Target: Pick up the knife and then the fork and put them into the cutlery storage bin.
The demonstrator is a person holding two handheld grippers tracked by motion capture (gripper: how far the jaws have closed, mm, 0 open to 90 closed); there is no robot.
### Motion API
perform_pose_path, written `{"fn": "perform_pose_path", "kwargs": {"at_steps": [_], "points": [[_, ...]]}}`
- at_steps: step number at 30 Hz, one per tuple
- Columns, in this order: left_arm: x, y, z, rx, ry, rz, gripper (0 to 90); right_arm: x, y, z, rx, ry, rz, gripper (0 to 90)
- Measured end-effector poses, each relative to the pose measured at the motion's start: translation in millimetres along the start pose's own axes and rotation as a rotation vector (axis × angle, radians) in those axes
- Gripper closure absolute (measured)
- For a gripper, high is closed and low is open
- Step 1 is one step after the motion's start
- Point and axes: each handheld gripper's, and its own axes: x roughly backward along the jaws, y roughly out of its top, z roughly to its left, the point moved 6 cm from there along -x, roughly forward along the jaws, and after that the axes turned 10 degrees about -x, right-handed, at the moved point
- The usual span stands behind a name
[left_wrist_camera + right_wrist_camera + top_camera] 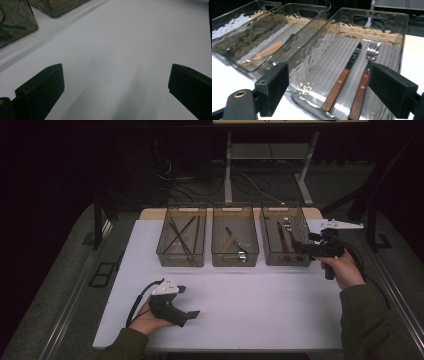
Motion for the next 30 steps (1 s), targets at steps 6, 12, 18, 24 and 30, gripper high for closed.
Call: {"fn": "perform_pose_path", "kwargs": {"at_steps": [6, 12, 18, 24, 30], "points": [[-0.2, -0.5, 0.4, 0.000, -0.003, 0.007, 0.0, 6.5, -9.3, 16.7, 0.023, 0.055, -0.004, 17.1], [0.5, -0.5, 0.2, -0.003, -0.003, 0.007, 0.0, 10.0, -22.2, 31.4, 0.054, 0.095, 0.006, 17.1], [1.2, -0.4, -0.4, -0.002, -0.001, 0.005, 0.0, 12.2, -41.1, 43.0, 0.071, 0.136, 0.027, 17.2], [1.2, -0.2, -0.9, -0.001, -0.003, 0.002, 0.0, 15.4, -65.1, 50.0, 0.090, 0.169, 0.053, 17.1], [1.3, 0.1, -1.0, -0.002, -0.003, 0.001, 0.0, 21.1, -88.3, 55.6, 0.101, 0.200, 0.078, 17.2]]}}
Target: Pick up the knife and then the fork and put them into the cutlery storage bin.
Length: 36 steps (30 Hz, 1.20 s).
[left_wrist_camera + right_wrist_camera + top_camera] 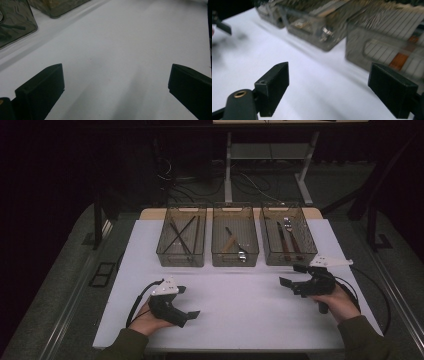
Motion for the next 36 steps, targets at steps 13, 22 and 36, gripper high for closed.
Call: {"fn": "perform_pose_path", "kwargs": {"at_steps": [13, 22, 36], "points": [[0.7, 0.9, -0.4, -0.001, -0.001, -0.004, 0.0, 5.9, -42.0, 22.9, 0.037, 0.029, 0.055, 17.1], [1.2, 1.2, -0.4, -0.001, 0.000, -0.007, 0.0, 7.4, -58.5, 29.2, 0.062, 0.041, 0.098, 17.1], [0.5, 0.5, -0.6, -0.002, -0.001, 0.002, 0.0, 8.7, -61.7, 28.8, 0.094, 0.042, 0.117, 17.1]]}}
